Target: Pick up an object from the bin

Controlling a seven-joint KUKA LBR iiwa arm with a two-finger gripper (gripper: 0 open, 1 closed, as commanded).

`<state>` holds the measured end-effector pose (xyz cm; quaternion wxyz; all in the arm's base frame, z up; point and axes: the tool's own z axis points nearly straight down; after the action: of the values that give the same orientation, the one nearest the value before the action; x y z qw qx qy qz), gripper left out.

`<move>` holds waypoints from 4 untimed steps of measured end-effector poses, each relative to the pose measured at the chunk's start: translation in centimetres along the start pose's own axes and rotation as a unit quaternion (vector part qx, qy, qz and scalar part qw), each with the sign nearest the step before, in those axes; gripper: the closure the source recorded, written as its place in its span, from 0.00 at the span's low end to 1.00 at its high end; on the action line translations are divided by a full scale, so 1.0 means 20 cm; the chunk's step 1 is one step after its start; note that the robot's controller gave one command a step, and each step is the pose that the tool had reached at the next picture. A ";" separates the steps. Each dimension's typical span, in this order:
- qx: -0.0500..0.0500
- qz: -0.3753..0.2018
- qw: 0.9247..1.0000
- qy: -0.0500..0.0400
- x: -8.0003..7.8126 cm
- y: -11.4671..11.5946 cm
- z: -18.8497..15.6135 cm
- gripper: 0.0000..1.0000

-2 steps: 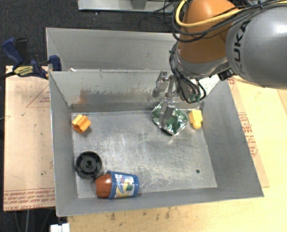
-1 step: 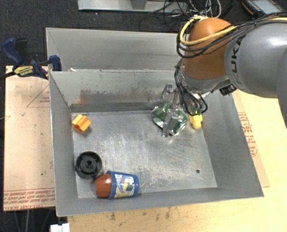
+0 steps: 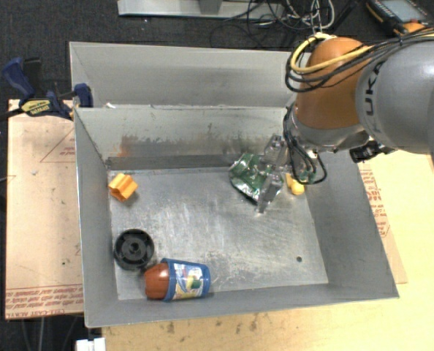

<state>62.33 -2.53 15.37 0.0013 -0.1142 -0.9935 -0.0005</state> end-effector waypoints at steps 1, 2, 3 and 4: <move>-0.001 0.041 0.999 -0.005 -0.07 0.01 0.15 0.00; -0.001 0.081 0.997 -0.004 -0.09 0.10 0.42 0.00; -0.002 0.135 0.991 -0.006 -0.07 0.08 0.40 1.00; -0.002 0.142 0.990 -0.006 -0.07 0.08 0.40 1.00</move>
Offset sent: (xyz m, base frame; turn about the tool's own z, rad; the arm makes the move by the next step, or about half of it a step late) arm 0.0196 0.0142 -0.0837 0.1649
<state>64.03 -1.25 7.43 -0.0047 -0.2543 -0.9671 -0.0020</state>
